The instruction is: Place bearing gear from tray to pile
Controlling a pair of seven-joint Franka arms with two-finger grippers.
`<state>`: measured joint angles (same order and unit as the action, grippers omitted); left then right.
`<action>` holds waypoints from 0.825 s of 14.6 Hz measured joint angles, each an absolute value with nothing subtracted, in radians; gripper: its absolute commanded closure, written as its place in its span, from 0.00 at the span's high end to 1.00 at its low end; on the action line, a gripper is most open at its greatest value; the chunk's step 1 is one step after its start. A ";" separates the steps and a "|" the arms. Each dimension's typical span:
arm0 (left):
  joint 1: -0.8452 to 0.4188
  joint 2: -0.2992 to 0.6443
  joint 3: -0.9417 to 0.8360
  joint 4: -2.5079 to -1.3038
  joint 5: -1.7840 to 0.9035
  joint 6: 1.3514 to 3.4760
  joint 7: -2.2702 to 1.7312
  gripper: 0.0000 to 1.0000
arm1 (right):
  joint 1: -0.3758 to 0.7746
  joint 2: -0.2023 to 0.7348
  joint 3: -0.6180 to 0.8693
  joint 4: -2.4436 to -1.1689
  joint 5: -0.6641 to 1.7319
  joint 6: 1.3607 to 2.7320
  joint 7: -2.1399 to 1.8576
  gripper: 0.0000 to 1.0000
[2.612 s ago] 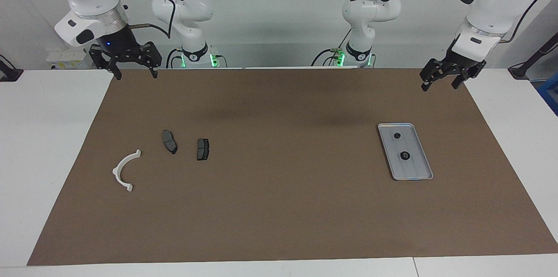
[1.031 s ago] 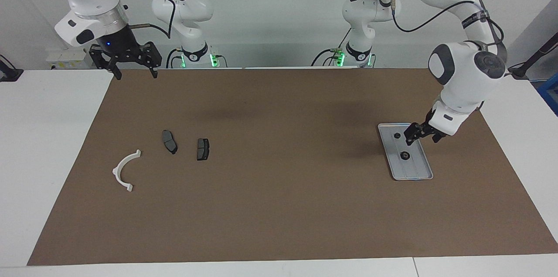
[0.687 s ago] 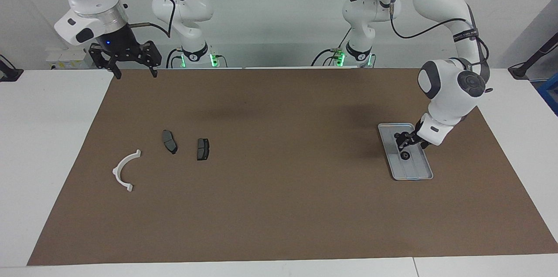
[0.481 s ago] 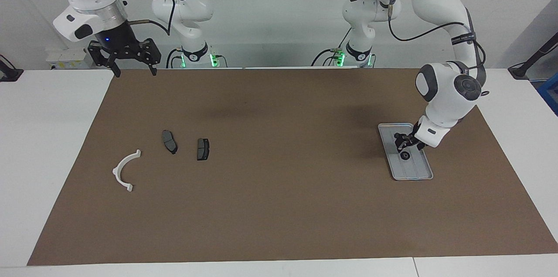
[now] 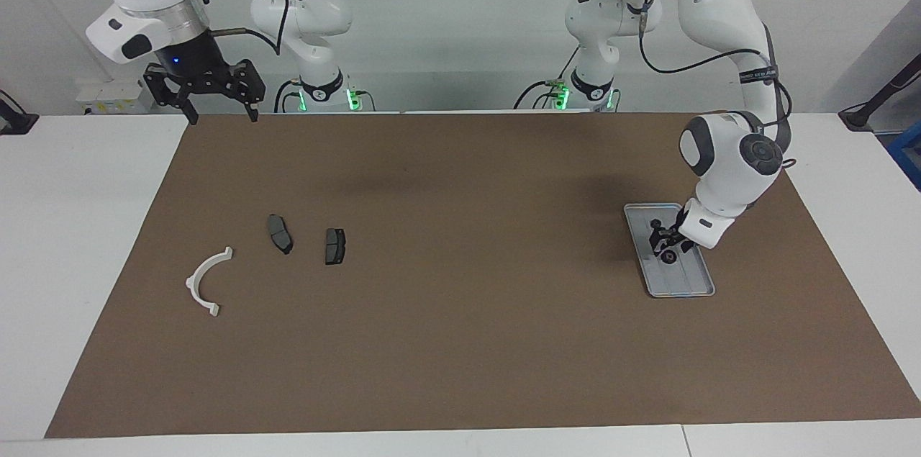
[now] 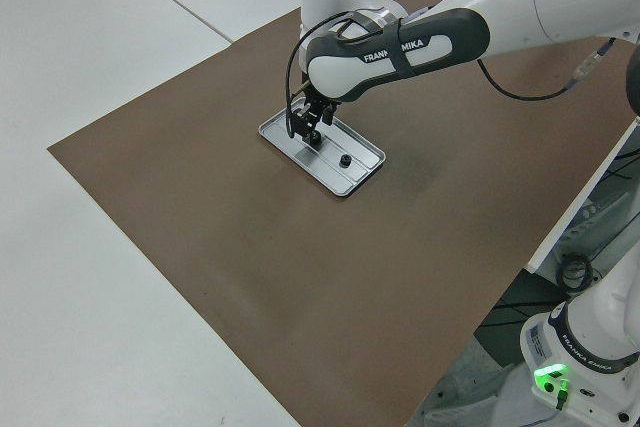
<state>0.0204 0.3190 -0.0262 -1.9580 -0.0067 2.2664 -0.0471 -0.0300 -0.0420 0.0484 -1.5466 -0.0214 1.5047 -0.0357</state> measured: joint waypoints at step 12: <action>0.022 0.345 -0.025 -1.958 -0.007 2.307 -0.047 0.19 | 0.023 -0.058 0.054 -1.668 -0.018 1.613 -0.034 1.00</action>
<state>0.0217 0.3453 -0.0252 -1.9584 -0.0067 2.3068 -0.0470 0.0231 -0.0579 0.0538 -1.6683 -0.0176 1.6126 -0.0343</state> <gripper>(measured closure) 0.537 0.000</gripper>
